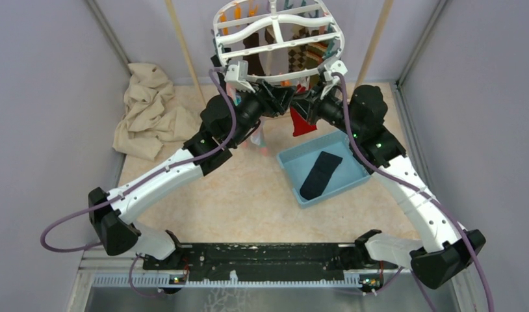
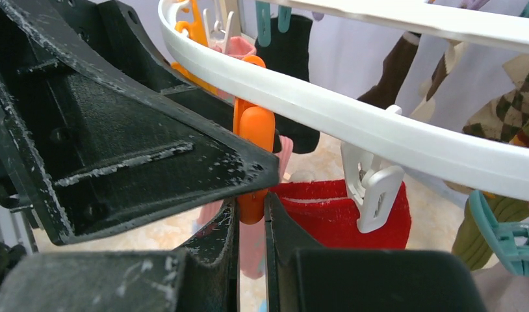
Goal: Clip the socks to the hanger
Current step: Open the clamp at the hanger.
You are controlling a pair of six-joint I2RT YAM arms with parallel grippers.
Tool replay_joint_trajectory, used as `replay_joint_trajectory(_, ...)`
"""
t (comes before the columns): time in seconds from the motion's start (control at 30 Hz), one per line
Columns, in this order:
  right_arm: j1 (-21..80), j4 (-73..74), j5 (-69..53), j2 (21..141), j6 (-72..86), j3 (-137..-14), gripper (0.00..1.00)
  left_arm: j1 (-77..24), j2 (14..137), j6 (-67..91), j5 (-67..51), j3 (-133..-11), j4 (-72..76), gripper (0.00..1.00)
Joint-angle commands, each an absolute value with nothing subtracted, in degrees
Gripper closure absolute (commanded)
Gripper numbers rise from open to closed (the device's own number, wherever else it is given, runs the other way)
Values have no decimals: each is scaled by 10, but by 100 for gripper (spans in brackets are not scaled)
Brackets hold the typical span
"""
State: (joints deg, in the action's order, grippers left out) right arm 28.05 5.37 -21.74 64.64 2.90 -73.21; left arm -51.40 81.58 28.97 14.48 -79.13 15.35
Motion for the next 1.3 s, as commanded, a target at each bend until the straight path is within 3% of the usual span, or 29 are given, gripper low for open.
replay_joint_trajectory(0.0,304,59,-183,657,-6,-766,100,-518,825,298,149,-817,168,42)
replay_joint_trajectory(0.27,310,64,-162,659,-22,-765,100,-518,814,291,158,-813,178,44)
replay_joint_trajectory(0.63,327,81,-129,665,-44,-774,100,-518,817,296,169,-814,174,55)
replay_joint_trajectory(0.8,328,83,-124,664,-47,-773,100,-518,818,301,169,-811,171,73)
replay_joint_trajectory(1.0,328,82,-126,664,-46,-769,100,-518,812,303,171,-809,170,100)
replay_joint_trajectory(1.2,328,77,-121,663,-36,-764,100,-518,806,301,174,-800,175,100)
replay_joint_trajectory(1.27,329,72,-115,660,-30,-759,82,-518,804,301,175,-797,178,100)
